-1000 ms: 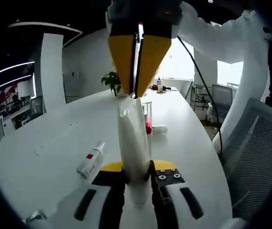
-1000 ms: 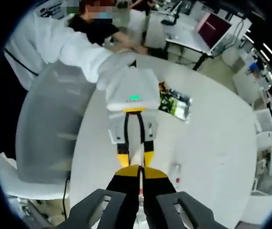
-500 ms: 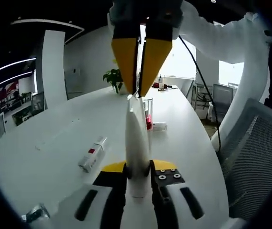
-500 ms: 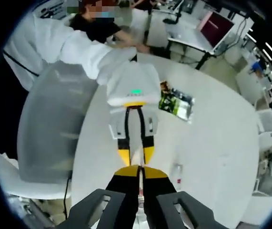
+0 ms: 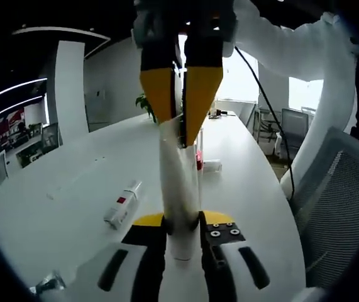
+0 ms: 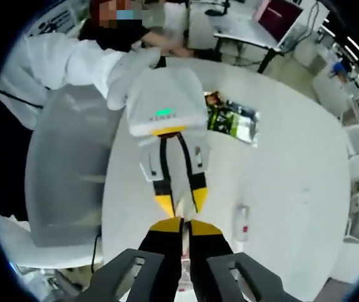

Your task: Arrange the skincare products in the storage area until every visible bottle or jar stands upright without overlapping.

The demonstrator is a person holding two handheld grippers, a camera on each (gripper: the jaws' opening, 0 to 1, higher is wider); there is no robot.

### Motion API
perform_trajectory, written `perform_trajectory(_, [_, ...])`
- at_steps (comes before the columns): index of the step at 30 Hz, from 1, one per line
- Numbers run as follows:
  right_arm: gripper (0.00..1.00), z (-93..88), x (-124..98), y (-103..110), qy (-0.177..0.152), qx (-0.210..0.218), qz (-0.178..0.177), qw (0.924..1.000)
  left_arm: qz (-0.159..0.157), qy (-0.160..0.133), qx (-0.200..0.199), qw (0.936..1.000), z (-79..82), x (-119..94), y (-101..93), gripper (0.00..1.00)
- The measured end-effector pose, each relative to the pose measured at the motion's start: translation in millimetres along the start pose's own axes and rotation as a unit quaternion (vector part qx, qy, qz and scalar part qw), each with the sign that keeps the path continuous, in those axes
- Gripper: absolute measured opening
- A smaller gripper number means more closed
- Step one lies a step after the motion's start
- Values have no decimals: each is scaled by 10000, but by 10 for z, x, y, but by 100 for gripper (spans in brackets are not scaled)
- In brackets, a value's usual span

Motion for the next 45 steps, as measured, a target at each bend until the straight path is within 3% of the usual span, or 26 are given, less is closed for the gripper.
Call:
perform_trajectory(17, [0,-122,-58,-58,107,63,-154,9998,-33,-28,41,10000,38,159,64,20])
perform_trajectory(32, [0,-164,6,-83,92,69,-82,9999,55,-208,-101,9997,134,58,111,21])
perform_trajectory(45, [0,-189,-64,-76,-116,35,-262,9996,152,-32,-99,9998,141,-119,68,31])
Point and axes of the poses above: the point that each gripper's makers call its tool centre point, and the gripper's own axes: x roughly forward along the fingers, y roughly to its left, z roughly out of its top, the point moved 5 cm from there along -x, roughly backward along the fingers, and after that the axes turned 8 degrees about -y, right-handed, at the moved point
